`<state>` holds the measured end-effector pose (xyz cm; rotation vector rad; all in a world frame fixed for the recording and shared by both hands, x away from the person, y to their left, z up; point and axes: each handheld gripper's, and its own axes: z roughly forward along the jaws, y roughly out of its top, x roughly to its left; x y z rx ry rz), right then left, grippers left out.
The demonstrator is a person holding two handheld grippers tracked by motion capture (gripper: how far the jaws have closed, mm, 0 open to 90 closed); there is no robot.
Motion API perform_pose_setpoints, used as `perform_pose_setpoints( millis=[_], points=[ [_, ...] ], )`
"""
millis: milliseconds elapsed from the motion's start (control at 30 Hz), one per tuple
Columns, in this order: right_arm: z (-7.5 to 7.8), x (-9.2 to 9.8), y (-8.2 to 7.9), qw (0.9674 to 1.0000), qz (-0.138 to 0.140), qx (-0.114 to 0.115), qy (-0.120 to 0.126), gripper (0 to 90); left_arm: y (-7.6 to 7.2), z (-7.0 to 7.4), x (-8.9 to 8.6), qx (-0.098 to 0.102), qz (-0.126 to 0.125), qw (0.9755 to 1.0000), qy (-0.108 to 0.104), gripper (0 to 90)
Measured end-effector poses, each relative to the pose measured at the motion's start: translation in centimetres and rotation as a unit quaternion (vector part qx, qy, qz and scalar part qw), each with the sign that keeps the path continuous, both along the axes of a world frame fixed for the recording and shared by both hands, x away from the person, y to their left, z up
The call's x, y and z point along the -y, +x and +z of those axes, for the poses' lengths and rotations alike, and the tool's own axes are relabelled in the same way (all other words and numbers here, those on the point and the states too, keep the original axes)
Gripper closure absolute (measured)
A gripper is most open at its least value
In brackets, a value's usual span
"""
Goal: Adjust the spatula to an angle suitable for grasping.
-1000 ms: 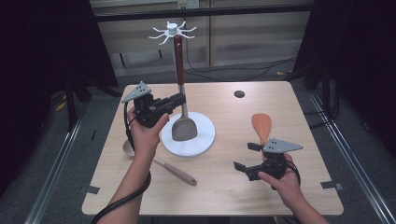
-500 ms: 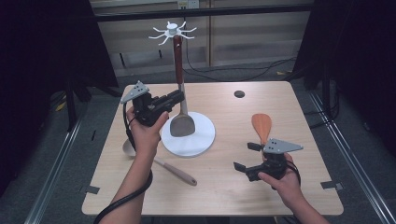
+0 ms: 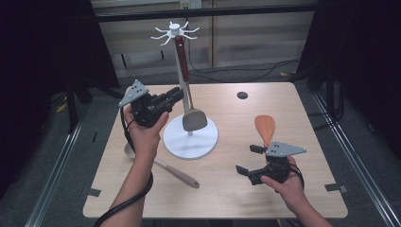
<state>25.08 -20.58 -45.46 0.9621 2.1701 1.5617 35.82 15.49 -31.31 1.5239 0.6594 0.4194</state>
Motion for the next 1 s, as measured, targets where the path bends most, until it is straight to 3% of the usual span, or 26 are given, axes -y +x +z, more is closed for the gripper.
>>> perform_pose_setpoints(
  millis=[33, 67, 167, 267, 600, 700, 733, 1000],
  points=[
    [0.0, 0.0, 0.0, 1.0, 0.0, 0.0, 0.0, 6.0, 0.0, 0.0, 0.0, 0.0, 0.0, 1.0, 0.0, 79.6],
    [0.0, -0.1, 0.0, 1.0, -0.001, 0.001, -0.001, 6.0, -0.3, 0.4, 0.0, 0.015, 0.0, 0.9999, -0.005, 80.7],
    [0.0, -0.1, -0.1, 1.0, 0.002, 0.0, -0.002, 6.0, -0.6, 0.9, -0.1, 0.032, 0.005, 0.9994, -0.012, 83.9],
    [-0.1, -0.3, -0.1, 1.0, 0.004, 0.0, -0.005, 6.0, -0.8, 1.3, -0.2, 0.031, 0.011, 0.9988, -0.037, 88.7],
    [0.0, -0.4, -0.2, 0.9999, 0.008, 0.005, -0.005, 6.0, -0.9, 2.6, -0.3, 0.049, 0.024, 0.9967, -0.06, 90.0],
    [0.0, -0.4, -0.2, 0.9999, 0.006, 0.004, -0.006, 5.9, -0.8, 2.9, -0.2, 0.051, 0.025, 0.9966, -0.059, 90.0],
    [0.0, -0.3, -0.2, 0.9999, 0.004, 0.005, -0.008, 5.9, -0.8, 3.1, -0.2, 0.054, 0.025, 0.9958, -0.069, 90.0],
    [0.1, -0.5, 0.1, 1.0, 0.005, 0.006, -0.004, 5.9, -0.5, 4.3, -0.6, 0.068, 0.029, 0.9934, -0.088, 90.0]
  ],
)
